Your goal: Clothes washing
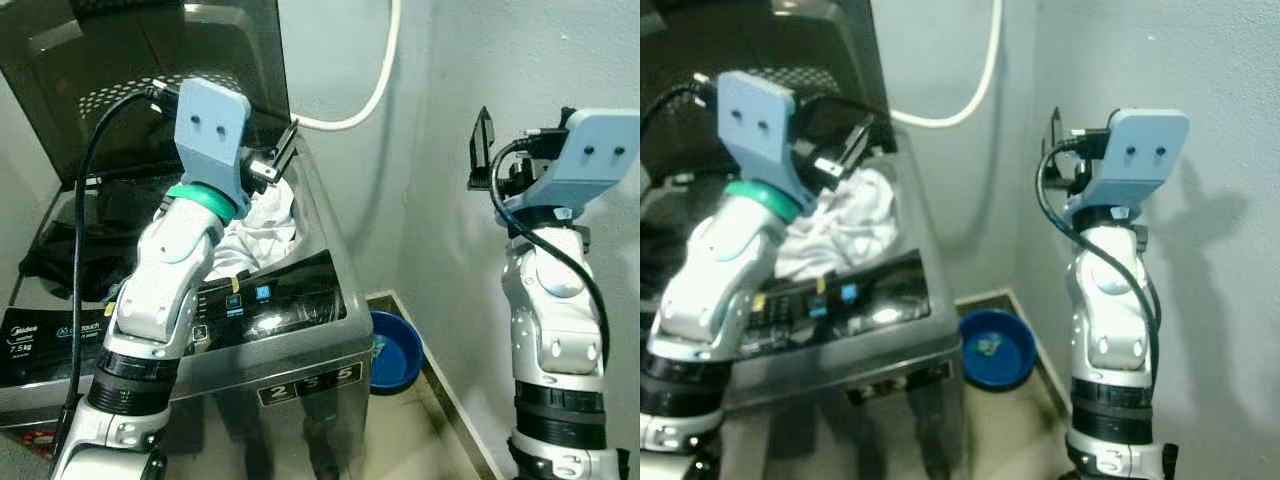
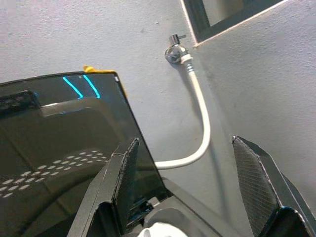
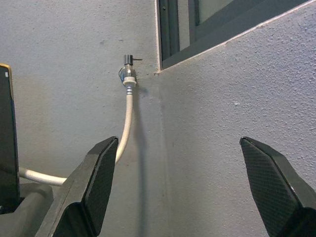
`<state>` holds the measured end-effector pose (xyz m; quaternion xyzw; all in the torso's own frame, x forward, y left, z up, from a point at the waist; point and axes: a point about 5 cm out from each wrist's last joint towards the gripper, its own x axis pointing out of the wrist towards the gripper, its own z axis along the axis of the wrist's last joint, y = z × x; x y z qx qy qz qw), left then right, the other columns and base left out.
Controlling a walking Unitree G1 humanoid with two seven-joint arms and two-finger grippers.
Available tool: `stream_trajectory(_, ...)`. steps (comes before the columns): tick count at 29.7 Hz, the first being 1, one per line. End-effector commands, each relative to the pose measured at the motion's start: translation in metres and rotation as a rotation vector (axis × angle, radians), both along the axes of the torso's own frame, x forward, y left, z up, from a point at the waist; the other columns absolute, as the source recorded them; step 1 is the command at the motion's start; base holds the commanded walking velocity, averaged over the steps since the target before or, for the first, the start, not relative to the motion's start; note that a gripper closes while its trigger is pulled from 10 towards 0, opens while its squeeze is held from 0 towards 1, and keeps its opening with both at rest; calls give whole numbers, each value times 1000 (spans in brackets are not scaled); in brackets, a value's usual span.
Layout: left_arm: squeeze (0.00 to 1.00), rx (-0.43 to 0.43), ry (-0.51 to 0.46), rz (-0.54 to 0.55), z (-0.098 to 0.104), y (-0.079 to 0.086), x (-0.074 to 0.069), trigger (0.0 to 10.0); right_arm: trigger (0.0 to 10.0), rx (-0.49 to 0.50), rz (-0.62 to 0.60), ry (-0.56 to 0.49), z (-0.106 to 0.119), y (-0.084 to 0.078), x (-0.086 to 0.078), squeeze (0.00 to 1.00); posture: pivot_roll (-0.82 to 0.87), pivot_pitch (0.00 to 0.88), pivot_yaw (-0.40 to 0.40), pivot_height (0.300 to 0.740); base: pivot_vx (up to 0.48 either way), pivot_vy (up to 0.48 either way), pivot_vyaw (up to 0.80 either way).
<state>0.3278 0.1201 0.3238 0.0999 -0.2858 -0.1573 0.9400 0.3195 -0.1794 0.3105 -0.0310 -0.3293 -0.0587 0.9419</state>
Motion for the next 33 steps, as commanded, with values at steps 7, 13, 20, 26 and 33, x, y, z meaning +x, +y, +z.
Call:
stream_trajectory(7, 0, 0, -13, 77, 0, 16, -6, 10000, 10000, -1, 67, 2, 1, 12, 5, 0, -33, 48, 64, 724, 0, 0, 0)
stream_trajectory(13, 0, -15, -12, 95, -1, 18, -7, 10000, 10000, -13, 128, -7, 2, 22, 7, 0, -23, 48, 43, 724, 0, 0, 0)
stream_trajectory(20, 0, -41, 1, 102, -7, 18, -8, 10000, 10000, -12, 323, 20, -10, 37, 5, 0, -17, 49, 11, 724, 0, 0, 0)
stream_trajectory(26, 0, -61, 16, 126, -15, 18, -12, 10000, 10000, 3, 357, 63, -20, 36, 8, 0, -1, 50, -26, 724, 0, 0, 0)
stream_trajectory(33, 0, -65, 21, 148, -19, 20, -14, 10000, 10000, 9, 395, 55, -20, 41, 13, 0, 21, 49, -46, 724, 0, 0, 0)
